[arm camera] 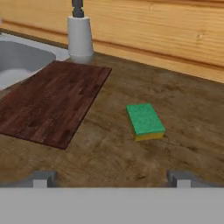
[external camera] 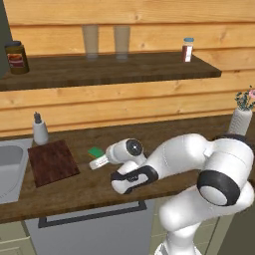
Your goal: Pick up the sponge from the counter and clean the cutting board by briefly scrubbing or pressing down on the cutting board. Once finished, release the sponge.
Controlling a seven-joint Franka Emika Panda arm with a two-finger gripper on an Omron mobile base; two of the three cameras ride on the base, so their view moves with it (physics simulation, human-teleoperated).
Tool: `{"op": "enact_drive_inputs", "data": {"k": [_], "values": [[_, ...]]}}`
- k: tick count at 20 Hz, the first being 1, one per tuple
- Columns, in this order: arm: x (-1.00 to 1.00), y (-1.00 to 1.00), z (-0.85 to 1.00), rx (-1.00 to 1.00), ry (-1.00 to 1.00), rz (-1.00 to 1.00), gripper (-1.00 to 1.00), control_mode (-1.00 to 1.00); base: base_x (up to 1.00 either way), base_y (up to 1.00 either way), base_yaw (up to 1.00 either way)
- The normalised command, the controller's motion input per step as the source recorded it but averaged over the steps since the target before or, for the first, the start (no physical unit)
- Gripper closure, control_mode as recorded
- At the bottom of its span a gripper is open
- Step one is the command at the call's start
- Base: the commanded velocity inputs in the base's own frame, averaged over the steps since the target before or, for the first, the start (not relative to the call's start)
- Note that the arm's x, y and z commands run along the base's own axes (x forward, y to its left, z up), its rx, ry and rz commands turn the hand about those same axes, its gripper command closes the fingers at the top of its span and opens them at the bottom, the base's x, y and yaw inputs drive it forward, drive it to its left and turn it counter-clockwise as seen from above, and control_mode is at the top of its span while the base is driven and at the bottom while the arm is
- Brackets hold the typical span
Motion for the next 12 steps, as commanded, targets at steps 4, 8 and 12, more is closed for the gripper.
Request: {"op": "enact_drive_inputs", "data": {"k": [4,8,12], "values": [[-0.62,-1.0,0.74,-0.04,0.1,0.12,-1.0,-1.0,0.0,0.0,0.0],[-0.16,-1.0,0.97,0.0,0.19,0.04,-1.0,-1.0,0.0,0.0,0.0],[-0.16,-0.98,0.86,-0.06,0.21,0.04,-1.0,-1.0,0.0,0.0,0.0]]}}
